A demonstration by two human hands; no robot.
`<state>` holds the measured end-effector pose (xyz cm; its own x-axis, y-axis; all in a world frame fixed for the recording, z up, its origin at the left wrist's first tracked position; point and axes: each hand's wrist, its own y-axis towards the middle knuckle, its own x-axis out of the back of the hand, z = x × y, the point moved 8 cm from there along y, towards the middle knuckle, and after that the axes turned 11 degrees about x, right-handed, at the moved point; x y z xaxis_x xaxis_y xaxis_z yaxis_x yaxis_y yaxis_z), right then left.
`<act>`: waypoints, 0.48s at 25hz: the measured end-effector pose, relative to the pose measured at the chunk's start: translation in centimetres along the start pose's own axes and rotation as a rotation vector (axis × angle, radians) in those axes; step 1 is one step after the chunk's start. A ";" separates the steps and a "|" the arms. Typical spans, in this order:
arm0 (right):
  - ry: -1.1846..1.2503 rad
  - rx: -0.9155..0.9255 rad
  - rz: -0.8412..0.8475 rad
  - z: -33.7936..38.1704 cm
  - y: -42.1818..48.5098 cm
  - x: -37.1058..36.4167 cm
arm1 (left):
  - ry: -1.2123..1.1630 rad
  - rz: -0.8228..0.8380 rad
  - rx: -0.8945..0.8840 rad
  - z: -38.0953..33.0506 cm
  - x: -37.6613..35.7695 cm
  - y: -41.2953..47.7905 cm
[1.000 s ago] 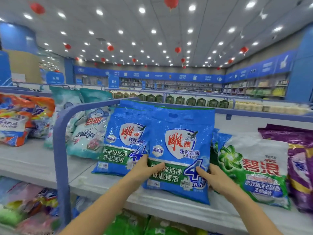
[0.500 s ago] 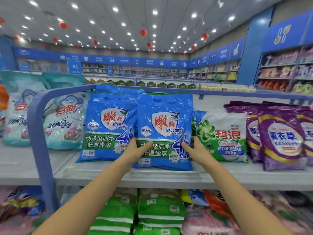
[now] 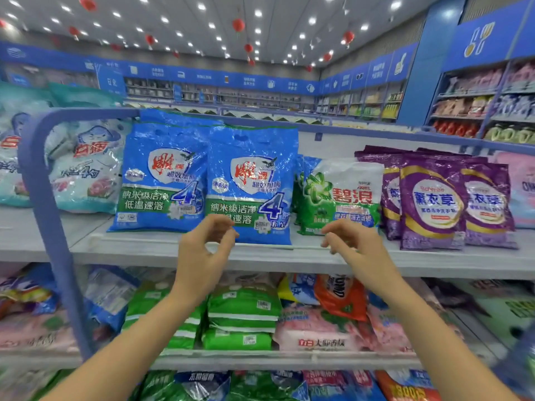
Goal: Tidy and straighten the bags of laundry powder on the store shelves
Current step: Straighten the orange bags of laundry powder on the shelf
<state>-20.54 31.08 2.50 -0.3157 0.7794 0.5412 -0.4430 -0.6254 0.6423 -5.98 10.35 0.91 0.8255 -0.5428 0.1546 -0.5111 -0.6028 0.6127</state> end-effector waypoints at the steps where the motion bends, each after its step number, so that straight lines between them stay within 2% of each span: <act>1: 0.006 -0.021 0.049 -0.8 -1.9 -0.2 | 0.037 0.053 -0.010 0.5 -1.2 -1.9; 5: -0.103 -0.213 0.217 -8.9 -9.4 -2.8 | 0.325 0.193 0.098 6.8 -5.7 -7.9; 8: -0.203 -0.358 0.156 -16.0 -12.6 -4.5 | 0.653 0.244 0.245 12.6 -8.3 -10.2; 12: -0.531 -0.367 0.211 -21.4 -12.4 -8.0 | 1.009 0.346 0.189 18.1 -12.0 -11.0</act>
<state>-30.51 33.43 -21.40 -0.0131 0.4598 0.8879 -0.7030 -0.6357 0.3188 -14.61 12.94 -21.76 0.4013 -0.0217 0.9157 -0.7117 -0.6367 0.2969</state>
